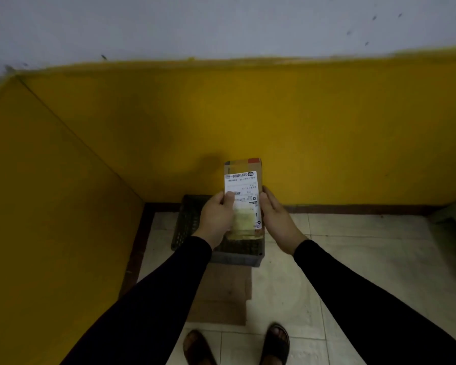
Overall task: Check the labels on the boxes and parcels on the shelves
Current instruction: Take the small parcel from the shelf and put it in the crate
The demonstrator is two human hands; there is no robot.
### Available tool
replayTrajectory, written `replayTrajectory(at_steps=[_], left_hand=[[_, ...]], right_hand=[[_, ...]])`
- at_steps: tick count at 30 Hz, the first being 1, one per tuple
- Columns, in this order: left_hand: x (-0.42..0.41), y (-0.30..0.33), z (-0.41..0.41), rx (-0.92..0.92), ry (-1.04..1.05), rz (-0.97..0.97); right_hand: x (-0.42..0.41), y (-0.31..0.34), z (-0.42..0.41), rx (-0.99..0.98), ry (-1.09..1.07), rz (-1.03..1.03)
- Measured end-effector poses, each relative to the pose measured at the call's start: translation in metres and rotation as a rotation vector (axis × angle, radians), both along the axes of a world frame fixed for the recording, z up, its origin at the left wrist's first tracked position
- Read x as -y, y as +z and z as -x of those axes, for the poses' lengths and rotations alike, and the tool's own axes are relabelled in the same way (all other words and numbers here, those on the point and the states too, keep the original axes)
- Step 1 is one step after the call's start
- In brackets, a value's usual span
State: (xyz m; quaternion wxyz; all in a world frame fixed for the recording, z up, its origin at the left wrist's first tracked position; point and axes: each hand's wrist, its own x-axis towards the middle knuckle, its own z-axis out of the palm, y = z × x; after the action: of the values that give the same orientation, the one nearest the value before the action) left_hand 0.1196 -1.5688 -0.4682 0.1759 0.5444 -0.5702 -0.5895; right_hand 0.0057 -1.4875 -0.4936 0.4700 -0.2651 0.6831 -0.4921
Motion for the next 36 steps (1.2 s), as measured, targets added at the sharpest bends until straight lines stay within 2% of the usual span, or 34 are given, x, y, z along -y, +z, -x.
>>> replayTrajectory(at_steps=[4, 8, 14, 19, 23, 26, 33, 36], left_hand=[[0.048, -0.111, 0.011, 0.017, -0.031, -0.061], [0.082, -0.245, 0.017, 0.074, -0.069, -0.088], [0.101, -0.453, 0.041, 0.155, -0.095, -0.114], [0.106, -0.578, 0.072, 0.185, -0.12, -0.112], [0.113, -0.646, 0.095, 0.233, -0.111, -0.122], [0.119, -0.673, 0.111, 0.248, -0.101, -0.179], [0.124, -0.692, 0.133, 0.29, -0.091, -0.189], [0.13, -0.701, 0.133, 0.377, -0.138, -0.161]], right_hand=[[0.038, -0.11, 0.01, -0.036, -0.038, -0.138], [0.053, -0.22, 0.03, -0.076, -0.213, -0.231], [0.055, -0.392, 0.068, -0.3, -0.198, -0.254], [0.073, -0.486, 0.089, -0.435, -0.136, -0.144], [0.09, -0.523, 0.105, -0.555, -0.095, -0.085], [0.098, -0.534, 0.114, -0.577, -0.065, -0.057], [0.103, -0.547, 0.113, -0.614, -0.013, -0.027], [0.103, -0.548, 0.113, -0.62, -0.001, -0.026]])
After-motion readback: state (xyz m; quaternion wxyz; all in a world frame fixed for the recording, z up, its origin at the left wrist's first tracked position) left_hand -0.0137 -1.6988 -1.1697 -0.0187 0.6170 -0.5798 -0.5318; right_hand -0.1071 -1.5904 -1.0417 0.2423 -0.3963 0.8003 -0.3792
